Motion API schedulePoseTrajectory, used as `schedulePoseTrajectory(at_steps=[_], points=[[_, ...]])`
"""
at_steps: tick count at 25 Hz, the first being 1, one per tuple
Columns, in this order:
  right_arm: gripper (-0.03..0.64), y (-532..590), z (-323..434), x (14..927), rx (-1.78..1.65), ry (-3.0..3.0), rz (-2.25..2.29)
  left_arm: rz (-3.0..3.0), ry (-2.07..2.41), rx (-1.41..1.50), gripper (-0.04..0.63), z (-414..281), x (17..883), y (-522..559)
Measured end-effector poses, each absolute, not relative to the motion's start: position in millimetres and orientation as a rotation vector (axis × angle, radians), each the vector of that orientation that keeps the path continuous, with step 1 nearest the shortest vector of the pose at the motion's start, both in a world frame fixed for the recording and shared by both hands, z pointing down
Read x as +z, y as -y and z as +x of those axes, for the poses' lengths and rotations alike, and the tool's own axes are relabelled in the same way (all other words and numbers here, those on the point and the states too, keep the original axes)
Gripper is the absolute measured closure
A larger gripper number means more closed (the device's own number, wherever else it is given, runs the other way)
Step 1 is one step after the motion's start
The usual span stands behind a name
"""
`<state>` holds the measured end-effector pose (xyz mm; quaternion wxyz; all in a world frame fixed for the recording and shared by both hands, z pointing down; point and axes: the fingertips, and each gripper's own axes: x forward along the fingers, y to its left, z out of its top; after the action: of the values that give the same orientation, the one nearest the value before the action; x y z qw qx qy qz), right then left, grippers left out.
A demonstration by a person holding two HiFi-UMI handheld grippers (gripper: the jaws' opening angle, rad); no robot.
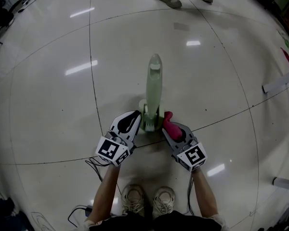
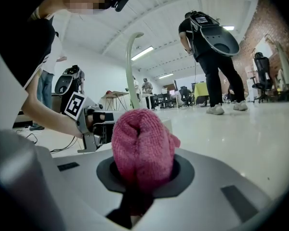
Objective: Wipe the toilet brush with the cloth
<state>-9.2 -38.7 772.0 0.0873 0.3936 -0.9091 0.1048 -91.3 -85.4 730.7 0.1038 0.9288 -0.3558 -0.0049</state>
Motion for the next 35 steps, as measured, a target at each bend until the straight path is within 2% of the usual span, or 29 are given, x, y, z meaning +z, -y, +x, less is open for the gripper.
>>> schedulePoseTrajectory(at_steps=[9,12,14,15,22,29,35], points=[[0.548,17.9,-15.2,791.0,0.416,2.699,1.150,2.748,1.062,-0.009,0.588,-91.7,730.2,85.7],[0.548,19.8,-11.8,787.4,0.415,2.697,1.174,2.765,1.034,-0.091,0.585,-94.2,721.4,83.2],[0.548,22.1,-8.5,784.5,0.416,2.697,1.192,2.767,0.985,-0.098,0.458,-92.5,724.4,81.3],[0.548,23.2,-6.8,783.6,0.415,2.695,1.200,2.768,0.976,-0.054,0.445,-91.3,731.6,80.9],[0.548,25.4,-3.3,782.5,0.412,2.682,1.227,2.728,1.033,0.228,0.446,-86.5,774.1,79.0],[0.548,31.5,-3.4,777.6,0.384,2.675,1.249,2.657,1.108,0.170,0.491,-91.0,773.0,75.9],[0.548,37.3,-10.7,778.0,0.346,2.663,1.239,2.650,1.126,0.164,0.498,-91.2,774.9,76.0]])
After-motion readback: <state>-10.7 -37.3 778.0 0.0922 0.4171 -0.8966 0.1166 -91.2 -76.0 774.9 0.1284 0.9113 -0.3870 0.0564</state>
